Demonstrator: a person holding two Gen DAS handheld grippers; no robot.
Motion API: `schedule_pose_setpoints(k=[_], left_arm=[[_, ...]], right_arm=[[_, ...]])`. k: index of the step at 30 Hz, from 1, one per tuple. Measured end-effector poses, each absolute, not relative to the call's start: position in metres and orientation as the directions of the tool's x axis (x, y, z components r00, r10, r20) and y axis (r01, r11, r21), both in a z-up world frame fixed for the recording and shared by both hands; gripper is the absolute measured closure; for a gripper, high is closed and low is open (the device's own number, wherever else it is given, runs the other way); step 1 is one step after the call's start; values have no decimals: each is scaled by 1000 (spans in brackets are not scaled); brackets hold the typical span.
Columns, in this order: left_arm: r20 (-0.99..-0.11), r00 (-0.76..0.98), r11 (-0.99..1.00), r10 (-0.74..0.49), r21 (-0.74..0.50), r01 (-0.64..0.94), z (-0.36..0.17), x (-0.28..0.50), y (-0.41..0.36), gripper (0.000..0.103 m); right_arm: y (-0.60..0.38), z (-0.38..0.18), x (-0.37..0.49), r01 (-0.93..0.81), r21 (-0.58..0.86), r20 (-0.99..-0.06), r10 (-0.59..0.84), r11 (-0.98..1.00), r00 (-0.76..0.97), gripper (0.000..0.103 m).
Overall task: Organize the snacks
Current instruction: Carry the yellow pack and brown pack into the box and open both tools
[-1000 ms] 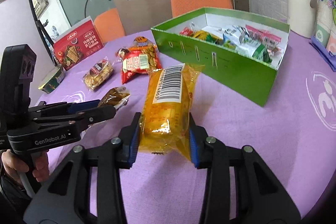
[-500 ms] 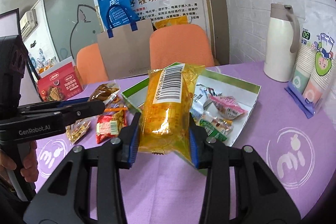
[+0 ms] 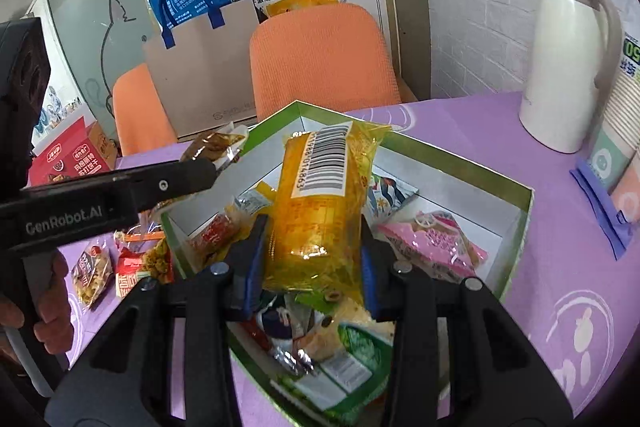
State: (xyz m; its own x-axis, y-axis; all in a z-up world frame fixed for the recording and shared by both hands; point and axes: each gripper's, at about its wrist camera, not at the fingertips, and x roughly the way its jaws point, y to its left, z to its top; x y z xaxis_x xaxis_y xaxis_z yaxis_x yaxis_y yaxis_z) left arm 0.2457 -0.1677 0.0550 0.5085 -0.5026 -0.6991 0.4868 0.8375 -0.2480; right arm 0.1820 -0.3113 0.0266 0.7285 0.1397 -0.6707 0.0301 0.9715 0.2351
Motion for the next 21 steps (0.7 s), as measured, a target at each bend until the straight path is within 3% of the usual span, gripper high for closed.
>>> schedule_pose_setpoints(k=[4,6,8,10,12,21], left_arm=[[-715,503,849,-485,-245,469,43,264,-171,62],[-713,499,846,-493,-258,467,38,269,-171,63],[-710,503,847,-493,-259,464,36,269,-171,59],[-706,510,848,-491,-255,464,36,266,-168,32],[-685,544,855,-484,-236,462,40,259,-164,22],[-673,569,859,-472,-208,467,55,226,-148,17]], right_arm=[[-303,14,212,15,198,-722,135,980,679,56],[-301,10,216,19,182,-749,126,983,651,37],[-304,17,207,19,181,-723,120,983,681,27],[-307,23,197,27,153,-707,90,988,701,26],[-310,28,188,37,138,-704,71,990,706,26],[-298,43,133,33,179,-670,97,983,736,20]])
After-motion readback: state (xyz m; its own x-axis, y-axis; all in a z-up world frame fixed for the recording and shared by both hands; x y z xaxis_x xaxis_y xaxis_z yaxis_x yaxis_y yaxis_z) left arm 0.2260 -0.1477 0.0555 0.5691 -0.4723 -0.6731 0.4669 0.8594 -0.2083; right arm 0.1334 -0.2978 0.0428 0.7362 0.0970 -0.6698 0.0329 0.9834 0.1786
